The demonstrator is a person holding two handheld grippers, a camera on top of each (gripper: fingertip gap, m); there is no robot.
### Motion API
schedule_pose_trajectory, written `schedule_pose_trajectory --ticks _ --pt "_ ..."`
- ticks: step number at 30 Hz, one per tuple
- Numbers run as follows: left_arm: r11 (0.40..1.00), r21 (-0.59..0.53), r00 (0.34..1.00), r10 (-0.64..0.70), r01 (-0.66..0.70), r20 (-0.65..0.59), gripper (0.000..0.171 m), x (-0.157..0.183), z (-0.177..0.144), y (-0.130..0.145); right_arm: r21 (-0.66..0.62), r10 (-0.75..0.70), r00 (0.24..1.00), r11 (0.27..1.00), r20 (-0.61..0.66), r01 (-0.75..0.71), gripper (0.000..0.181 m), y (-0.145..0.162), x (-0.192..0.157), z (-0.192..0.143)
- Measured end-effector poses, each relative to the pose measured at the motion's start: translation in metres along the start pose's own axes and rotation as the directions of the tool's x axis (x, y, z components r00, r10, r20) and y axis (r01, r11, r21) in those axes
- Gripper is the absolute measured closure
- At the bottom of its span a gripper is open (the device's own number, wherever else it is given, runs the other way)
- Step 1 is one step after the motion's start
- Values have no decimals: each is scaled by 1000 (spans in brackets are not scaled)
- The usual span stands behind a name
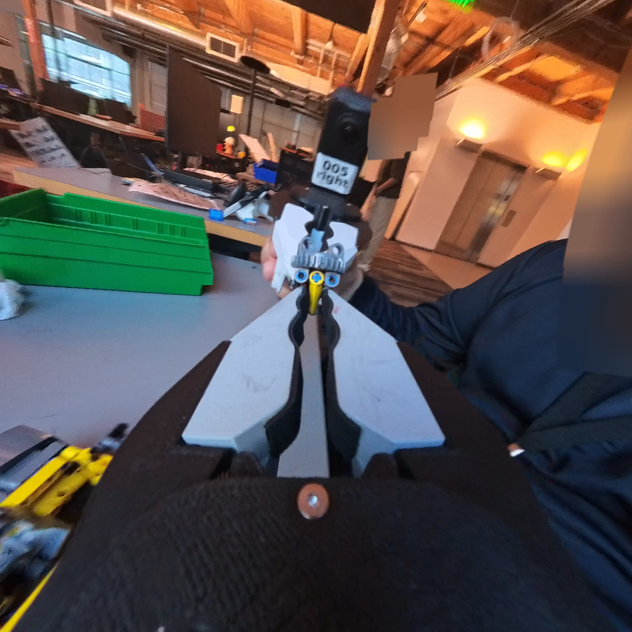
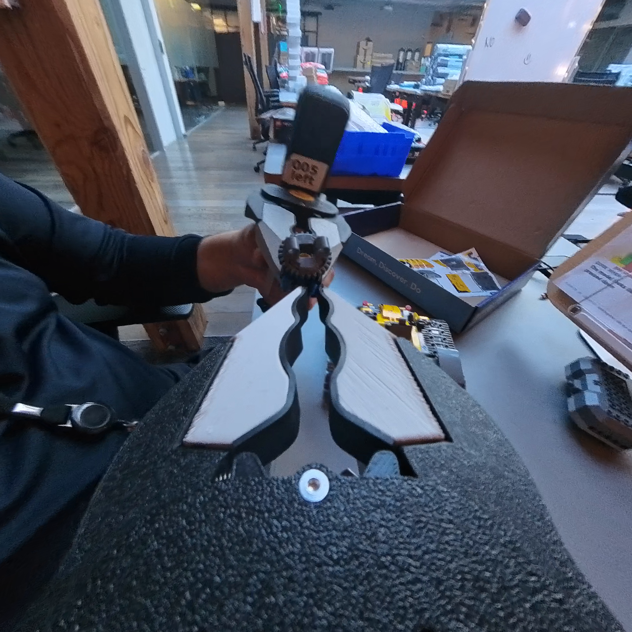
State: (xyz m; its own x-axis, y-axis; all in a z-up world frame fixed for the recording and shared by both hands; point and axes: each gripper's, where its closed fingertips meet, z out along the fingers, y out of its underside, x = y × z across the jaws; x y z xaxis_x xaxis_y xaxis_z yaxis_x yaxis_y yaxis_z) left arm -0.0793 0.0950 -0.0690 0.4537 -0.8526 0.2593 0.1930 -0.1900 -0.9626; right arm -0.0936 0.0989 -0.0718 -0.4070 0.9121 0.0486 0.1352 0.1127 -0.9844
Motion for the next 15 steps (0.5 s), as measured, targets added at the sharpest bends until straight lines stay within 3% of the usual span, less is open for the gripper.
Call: schedule_pose_trajectory --ticks 3,6,10,15 --pt "988 -88 981 136 -125 136 167 -13 1 7 -81 -58 995 995 -87 51 179 11 12 2" --pt "931 -255 896 331 -260 297 166 -32 -1 16 -207 -185 961 968 -207 142 181 25 26 4" --pt "796 -451 693 588 -404 417 164 -46 -5 17 -299 -286 906 935 -314 191 181 30 39 5" --pt "593 -653 417 802 -472 427 163 -58 -9 18 -395 -407 823 885 -397 247 181 35 49 4"
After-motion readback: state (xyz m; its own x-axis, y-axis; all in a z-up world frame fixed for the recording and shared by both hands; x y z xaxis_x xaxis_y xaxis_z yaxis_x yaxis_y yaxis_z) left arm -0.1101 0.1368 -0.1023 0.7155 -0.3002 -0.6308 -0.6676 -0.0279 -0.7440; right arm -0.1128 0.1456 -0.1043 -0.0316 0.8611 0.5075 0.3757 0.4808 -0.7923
